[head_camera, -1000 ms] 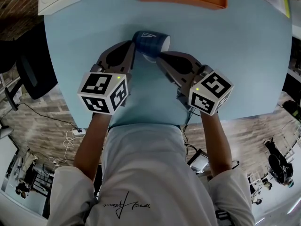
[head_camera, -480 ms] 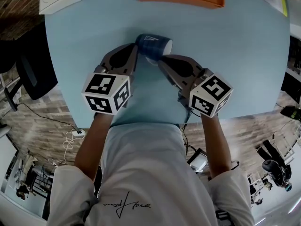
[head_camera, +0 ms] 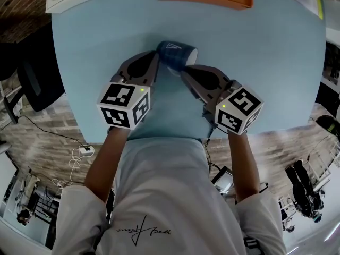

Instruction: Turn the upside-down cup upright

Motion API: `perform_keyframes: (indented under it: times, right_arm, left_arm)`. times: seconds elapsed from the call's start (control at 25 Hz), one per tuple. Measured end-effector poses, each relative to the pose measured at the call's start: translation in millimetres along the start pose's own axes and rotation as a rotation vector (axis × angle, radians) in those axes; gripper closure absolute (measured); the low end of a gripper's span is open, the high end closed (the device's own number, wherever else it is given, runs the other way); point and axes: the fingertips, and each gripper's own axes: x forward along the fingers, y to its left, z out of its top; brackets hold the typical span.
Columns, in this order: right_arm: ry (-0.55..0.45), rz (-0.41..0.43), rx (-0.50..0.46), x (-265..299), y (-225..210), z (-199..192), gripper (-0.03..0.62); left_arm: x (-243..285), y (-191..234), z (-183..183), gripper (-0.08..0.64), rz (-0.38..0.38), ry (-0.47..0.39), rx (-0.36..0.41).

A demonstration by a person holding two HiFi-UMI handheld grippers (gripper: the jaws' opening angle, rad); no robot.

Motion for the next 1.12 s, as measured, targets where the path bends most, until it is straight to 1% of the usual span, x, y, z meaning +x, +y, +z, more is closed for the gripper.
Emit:
perform_keyframes:
  times: [0.52, 0.96, 1.12]
  right_arm:
    - [0.050, -0.027, -0.047, -10, 1, -4, 0.569]
    - [0.072, -0.038, -0.075, -7, 5, -3, 0.569]
    - [0.073, -0.044, -0.070, -6, 6, -3, 0.569]
  left_arm:
    - [1, -11, -8, 0.551, -0.027, 0.010, 0.005]
    - [0, -9, -11, 0.551, -0.039, 0.015, 0.006]
    - [0, -8, -11, 0.551, -0.041, 0.013, 0.002]
